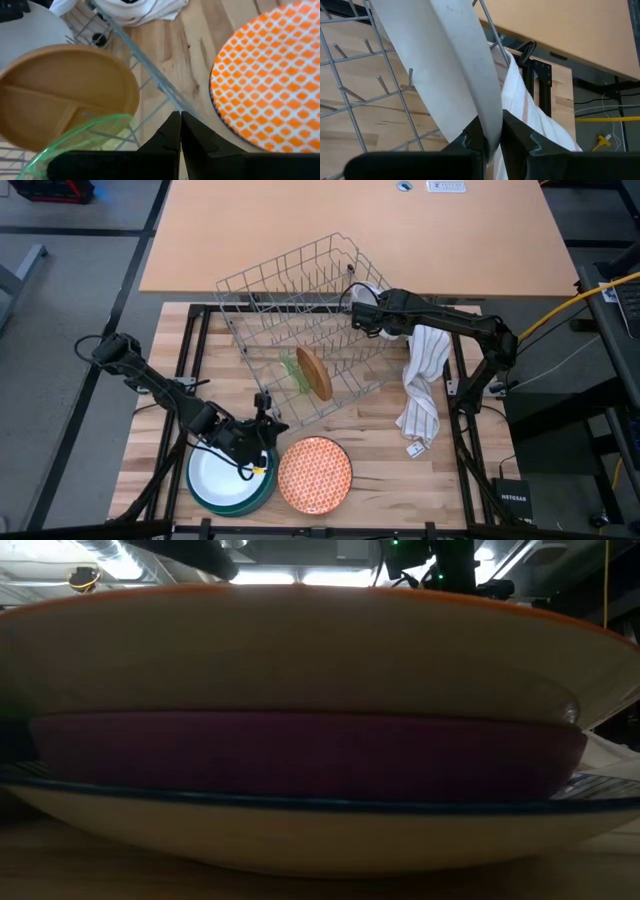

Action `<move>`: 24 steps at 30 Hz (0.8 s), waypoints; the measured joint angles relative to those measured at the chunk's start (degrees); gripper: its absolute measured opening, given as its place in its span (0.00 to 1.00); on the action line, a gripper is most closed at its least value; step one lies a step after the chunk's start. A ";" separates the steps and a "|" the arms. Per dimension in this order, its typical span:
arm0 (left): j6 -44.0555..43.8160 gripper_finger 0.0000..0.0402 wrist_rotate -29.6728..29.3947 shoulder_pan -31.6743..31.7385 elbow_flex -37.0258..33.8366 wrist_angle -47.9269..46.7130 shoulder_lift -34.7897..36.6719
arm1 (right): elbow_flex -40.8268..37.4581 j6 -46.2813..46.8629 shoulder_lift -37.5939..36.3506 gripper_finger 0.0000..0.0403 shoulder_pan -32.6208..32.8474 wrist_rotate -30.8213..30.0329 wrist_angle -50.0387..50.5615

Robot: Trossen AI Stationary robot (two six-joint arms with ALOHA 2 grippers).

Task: Sort dishes
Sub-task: Put the white plate into the dish rack

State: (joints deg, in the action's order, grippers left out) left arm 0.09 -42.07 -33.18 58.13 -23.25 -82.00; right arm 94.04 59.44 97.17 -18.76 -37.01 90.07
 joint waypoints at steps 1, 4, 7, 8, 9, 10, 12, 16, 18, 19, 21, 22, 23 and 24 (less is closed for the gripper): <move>0.36 0.00 0.51 0.01 0.00 1.52 0.00 | 0.00 0.02 0.00 0.10 0.00 -0.04 -0.01; 3.77 0.00 3.06 0.05 0.00 6.61 0.00 | 0.00 0.02 0.00 0.10 0.00 -0.07 -0.01; 6.77 0.00 5.99 1.60 0.00 10.12 -0.54 | 0.00 0.02 0.00 0.10 0.00 -0.15 -0.03; 7.64 0.00 7.14 2.36 0.00 10.62 -0.88 | 0.00 0.02 0.00 0.10 0.00 -0.22 -0.01; 8.02 0.00 8.07 3.20 0.00 11.17 -1.41 | 0.00 0.02 0.00 0.10 0.02 -0.22 -0.03; 8.34 0.00 8.99 3.97 0.00 11.71 -1.93 | 0.00 0.04 0.00 0.10 0.00 -0.26 -0.03; 9.21 0.00 10.75 5.47 0.00 12.86 -3.15 | 0.00 0.04 0.00 0.10 0.00 -0.26 -0.04; 10.08 0.00 12.11 7.82 0.00 13.51 -5.19 | 0.00 0.04 0.00 0.10 0.00 0.05 -0.03; 10.38 0.00 12.36 8.72 0.00 13.64 -5.89 | 0.00 0.04 0.00 0.10 0.00 0.17 -0.05; 10.39 0.00 12.37 9.10 0.01 13.73 -6.13 | 0.00 0.06 0.00 0.10 0.00 0.40 -0.06; 9.90 0.00 12.41 9.69 0.07 13.81 -6.55 | 0.00 0.07 0.00 0.10 0.00 0.81 -0.10; 9.80 0.00 12.58 9.92 0.07 13.86 -6.64 | 0.00 0.08 -0.01 0.10 0.00 1.13 -0.08; 9.78 0.00 12.57 10.10 0.07 13.83 -6.64 | 0.00 0.09 -0.02 0.10 0.00 1.42 -0.09; 9.78 0.00 12.55 10.28 0.07 13.79 -6.64 | 0.00 0.14 -0.02 0.10 0.00 1.77 -0.09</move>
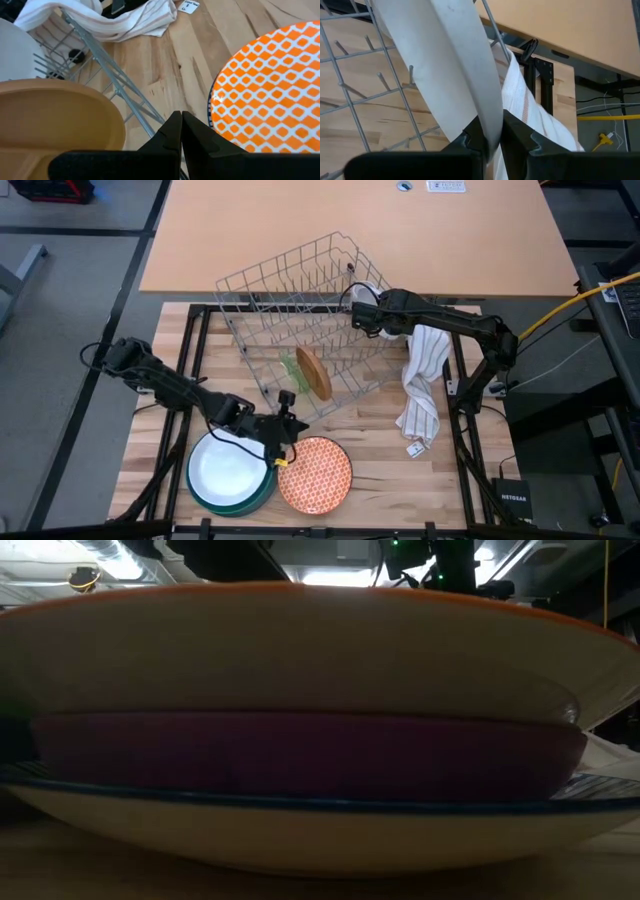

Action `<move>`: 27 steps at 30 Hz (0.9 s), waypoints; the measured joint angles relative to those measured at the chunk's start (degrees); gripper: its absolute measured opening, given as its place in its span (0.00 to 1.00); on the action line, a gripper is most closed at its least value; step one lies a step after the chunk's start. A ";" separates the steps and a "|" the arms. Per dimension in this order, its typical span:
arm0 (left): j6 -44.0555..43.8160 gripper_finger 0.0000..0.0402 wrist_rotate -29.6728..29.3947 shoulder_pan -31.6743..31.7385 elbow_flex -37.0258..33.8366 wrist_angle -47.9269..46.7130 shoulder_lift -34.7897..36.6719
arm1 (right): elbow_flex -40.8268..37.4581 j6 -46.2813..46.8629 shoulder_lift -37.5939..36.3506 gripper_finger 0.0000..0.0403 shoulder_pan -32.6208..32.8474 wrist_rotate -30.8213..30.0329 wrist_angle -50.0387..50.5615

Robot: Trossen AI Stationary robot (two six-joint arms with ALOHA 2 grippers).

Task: Sort dishes
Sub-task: Put the white plate into the dish rack

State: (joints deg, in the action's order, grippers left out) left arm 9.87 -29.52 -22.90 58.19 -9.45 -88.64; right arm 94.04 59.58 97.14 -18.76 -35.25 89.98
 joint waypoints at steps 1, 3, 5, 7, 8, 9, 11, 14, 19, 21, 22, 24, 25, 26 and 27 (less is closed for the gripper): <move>0.00 0.00 -0.01 0.19 0.00 0.00 0.02 | 0.00 0.01 0.00 0.10 0.00 0.32 -0.02; 0.00 0.00 -0.10 0.50 0.00 -0.08 0.02 | 0.00 0.08 0.00 0.10 0.00 1.63 0.00; 0.00 0.00 -0.18 0.83 0.00 -0.18 0.02 | 0.00 0.11 0.00 0.11 -0.02 3.36 0.27; 0.00 0.00 -0.39 0.90 0.00 -0.48 0.02 | -0.02 0.09 0.00 0.11 -0.03 4.47 0.44; 0.01 0.00 -0.50 0.90 0.00 -0.54 0.02 | -0.02 0.08 0.00 0.11 -0.04 4.97 0.53; 0.05 0.00 -0.53 0.90 0.00 -0.53 0.02 | -0.02 0.08 0.00 0.11 -0.04 5.24 0.44; 0.05 0.00 -0.53 0.90 0.00 -0.53 0.02 | -0.02 0.10 0.00 0.11 -0.04 6.07 0.37; 0.03 0.00 -0.57 0.90 0.00 -0.64 0.02 | -0.02 0.04 0.00 0.11 -0.04 6.85 0.34; 0.11 0.00 -0.66 0.94 0.00 -0.64 0.02 | -0.02 -0.46 0.00 0.20 0.05 10.75 -0.37; 0.08 0.00 -0.70 0.97 0.00 -0.65 0.02 | -0.02 -0.42 0.00 0.25 0.07 13.05 -0.47; 0.04 0.00 -0.72 0.97 0.00 -0.66 0.02 | -0.02 -0.39 0.00 0.28 0.07 13.59 -0.48; 0.04 0.00 -0.73 0.97 0.00 -0.67 0.02 | -0.02 -0.29 0.00 0.33 0.07 14.08 -0.38; 0.04 0.00 -0.77 0.99 0.00 -0.68 0.02 | -0.02 -0.27 -0.02 0.34 0.07 14.16 -0.38; 0.04 0.00 -0.79 0.99 0.00 -0.68 0.00 | -0.02 -0.27 0.00 0.36 0.07 14.30 -0.36; 0.04 0.00 -0.79 0.99 0.00 -0.68 0.00 | -0.02 -0.27 -0.01 0.37 0.07 14.42 -0.33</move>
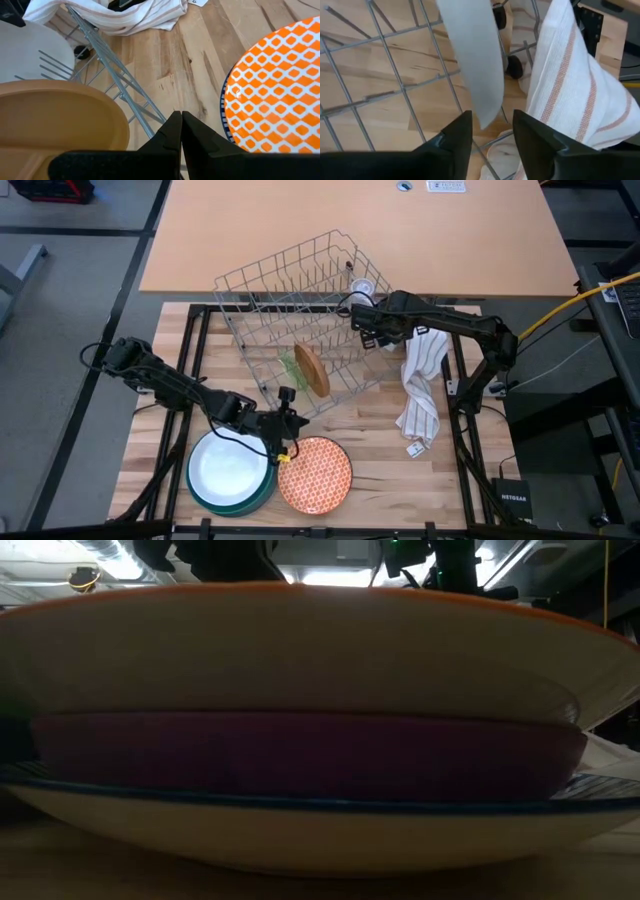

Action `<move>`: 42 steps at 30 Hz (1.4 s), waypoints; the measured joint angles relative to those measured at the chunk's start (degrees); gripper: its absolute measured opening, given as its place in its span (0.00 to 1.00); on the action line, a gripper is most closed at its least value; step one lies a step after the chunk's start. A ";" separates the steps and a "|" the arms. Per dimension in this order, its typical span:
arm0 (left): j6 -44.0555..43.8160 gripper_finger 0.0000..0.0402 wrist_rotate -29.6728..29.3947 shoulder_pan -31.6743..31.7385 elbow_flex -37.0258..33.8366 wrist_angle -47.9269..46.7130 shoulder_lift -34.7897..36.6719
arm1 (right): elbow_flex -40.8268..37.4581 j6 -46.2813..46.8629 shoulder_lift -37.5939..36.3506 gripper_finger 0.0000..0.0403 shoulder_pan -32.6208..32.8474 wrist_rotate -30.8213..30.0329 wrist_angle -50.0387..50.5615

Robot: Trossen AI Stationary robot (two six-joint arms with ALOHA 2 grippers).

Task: Sort dishes
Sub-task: Put the white plate into the dish rack, then put the orange plate into the dish rack

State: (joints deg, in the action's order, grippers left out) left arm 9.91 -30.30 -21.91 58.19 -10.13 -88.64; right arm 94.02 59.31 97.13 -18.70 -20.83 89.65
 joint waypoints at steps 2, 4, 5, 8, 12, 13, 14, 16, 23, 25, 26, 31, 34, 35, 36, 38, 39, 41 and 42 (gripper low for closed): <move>-0.02 0.00 0.00 -0.02 0.00 -0.02 0.00 | 0.00 -0.12 0.00 0.39 0.00 0.71 0.10; -0.02 0.00 0.00 -0.12 0.00 0.00 0.00 | 0.00 -2.00 0.00 0.39 -0.02 1.66 0.20; -0.02 0.00 0.00 -0.15 0.00 -0.02 0.00 | 0.00 -3.05 -0.01 0.39 -0.02 2.49 0.20; -0.60 0.00 0.02 -0.15 0.00 -0.01 0.00 | 0.00 -4.43 -0.01 0.39 0.00 5.36 0.26; -0.77 0.00 0.04 -0.19 0.00 0.00 0.00 | 0.00 -5.33 -0.13 0.39 0.02 7.08 0.28; -0.81 0.00 0.04 -0.20 0.00 -0.01 0.00 | 0.00 -5.61 -0.23 0.39 0.02 7.04 0.29; -0.87 0.00 0.07 -0.20 0.00 0.00 0.00 | 0.02 -5.65 -0.28 0.39 0.02 6.93 0.37; -0.90 0.00 0.09 -0.20 0.00 0.00 0.00 | 0.02 -5.66 -0.45 0.39 0.02 6.85 0.35; -0.94 0.00 0.14 -0.22 -0.02 0.02 -0.02 | 0.33 -6.25 -1.14 0.39 1.19 7.60 0.50; -0.92 0.00 0.17 -0.22 -0.02 0.00 -0.02 | 0.66 -7.23 -1.76 0.39 2.39 7.58 0.31; -0.94 0.00 0.17 -0.22 -0.02 0.00 -0.02 | 1.00 -7.26 -2.14 0.39 3.14 7.59 0.44; -0.94 0.00 0.28 -0.66 -0.02 0.00 -0.02 | 3.23 -5.45 -4.65 0.39 8.14 7.55 0.39; -0.95 0.00 0.27 -1.68 -0.09 0.18 -0.02 | 4.11 -2.22 -5.64 0.39 12.96 7.68 0.34; -1.01 0.00 0.31 -2.19 -0.09 0.29 -0.02 | 4.22 -1.17 -5.72 0.39 14.84 7.88 0.31; -1.17 0.00 0.31 -2.75 -0.11 0.33 -0.02 | 4.26 -0.28 -5.74 0.39 16.80 7.93 0.21; -1.69 0.00 0.32 -3.89 -0.11 0.42 0.00 | 4.24 1.35 -5.70 0.39 20.80 7.95 -0.02; -1.90 0.00 0.33 -4.51 -0.11 0.44 0.00 | 4.24 2.12 -5.44 0.39 22.92 7.97 -0.41; -2.18 0.00 0.33 -5.88 -0.11 0.48 0.00 | 4.24 3.55 -5.09 0.39 27.10 8.01 -1.91; -2.18 0.00 0.33 -6.55 -0.11 0.47 0.00 | 4.22 3.99 -4.89 0.39 29.10 8.01 -3.16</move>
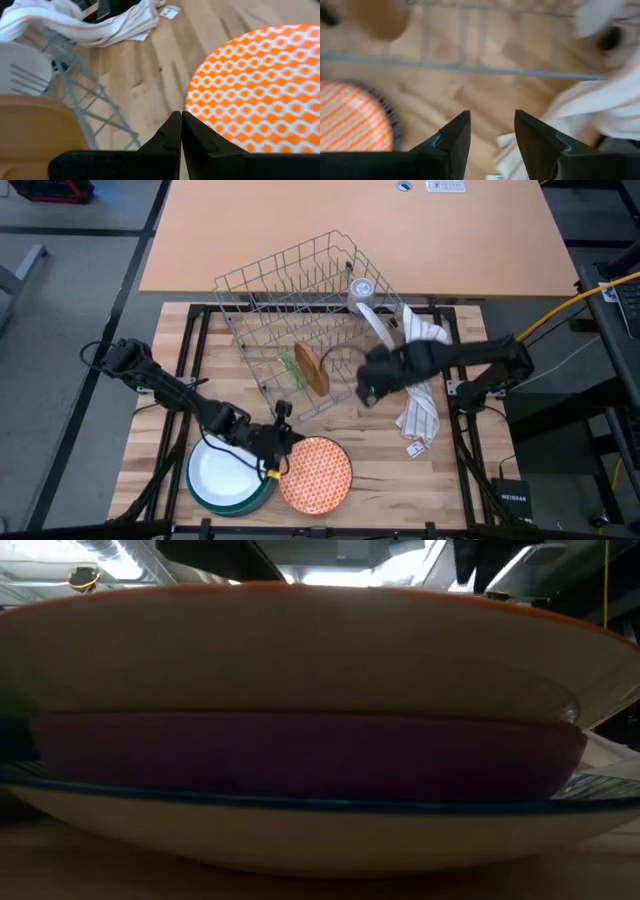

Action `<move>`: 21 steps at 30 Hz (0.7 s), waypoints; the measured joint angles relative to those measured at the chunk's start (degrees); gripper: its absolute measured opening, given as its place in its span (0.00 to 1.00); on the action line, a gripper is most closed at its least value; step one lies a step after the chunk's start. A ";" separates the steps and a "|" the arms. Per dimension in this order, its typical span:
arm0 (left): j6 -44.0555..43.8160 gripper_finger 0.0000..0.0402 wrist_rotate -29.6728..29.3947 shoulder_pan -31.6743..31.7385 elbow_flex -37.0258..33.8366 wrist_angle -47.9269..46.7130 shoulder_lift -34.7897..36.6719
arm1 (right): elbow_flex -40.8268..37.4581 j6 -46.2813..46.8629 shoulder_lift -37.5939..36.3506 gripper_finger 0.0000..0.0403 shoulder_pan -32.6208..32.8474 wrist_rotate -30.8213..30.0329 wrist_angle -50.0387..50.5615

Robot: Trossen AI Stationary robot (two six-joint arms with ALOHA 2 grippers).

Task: Sort dishes
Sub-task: Put the orange plate into the dish rack

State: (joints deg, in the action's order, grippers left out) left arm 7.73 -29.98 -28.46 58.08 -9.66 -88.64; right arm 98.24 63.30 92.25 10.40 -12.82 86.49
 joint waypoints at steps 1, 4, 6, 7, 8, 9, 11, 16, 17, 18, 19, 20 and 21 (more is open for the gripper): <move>0.00 0.00 0.00 -0.65 0.00 0.05 0.02 | 0.00 0.59 0.35 0.39 1.92 -0.05 -1.55; -0.01 0.00 0.00 -2.66 0.00 0.05 0.02 | 0.00 1.41 0.90 0.39 7.32 -1.92 -6.24; -0.32 0.00 0.00 -4.14 0.00 0.12 0.02 | 0.02 1.43 1.78 0.39 10.49 -4.25 -9.66; -0.70 0.00 0.00 -4.85 0.00 0.10 0.02 | 0.02 1.43 2.64 0.39 12.07 -5.87 -11.13; -1.09 0.00 0.00 -5.52 0.00 0.02 0.02 | 0.02 1.45 3.44 0.39 13.49 -7.49 -12.40; -1.65 0.00 -0.01 -6.13 0.02 0.15 -0.13 | 0.00 1.45 4.41 0.39 14.86 -9.07 -13.39; -3.13 0.00 0.05 -7.40 0.02 0.05 -0.38 | 0.00 1.61 6.63 0.39 16.97 -10.87 -14.65; -5.42 0.00 1.97 -9.34 0.02 0.43 -1.59 | -0.04 3.99 12.53 0.39 19.90 -9.35 -15.31; -5.56 0.00 2.31 -9.42 0.04 0.68 -1.95 | -0.06 4.13 13.53 0.39 20.19 -8.59 -15.29; -5.81 0.00 2.79 -9.74 0.04 0.57 -2.39 | -0.07 4.20 14.39 0.39 20.38 -7.68 -15.33; -6.32 0.00 3.37 -9.91 0.04 0.89 -2.90 | -0.07 4.18 15.18 0.39 20.39 -6.64 -15.30; -7.01 0.00 3.93 -9.95 0.04 1.62 -3.45 | -0.07 4.20 15.93 0.39 20.39 -5.71 -15.30; -7.39 0.00 4.76 -10.01 0.04 2.26 -4.01 | -0.07 4.20 16.62 0.39 20.39 -4.99 -15.33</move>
State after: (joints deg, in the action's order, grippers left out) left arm 0.34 -25.22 -38.47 58.13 -7.40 -92.65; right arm 98.17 67.51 108.87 30.79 -17.81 71.16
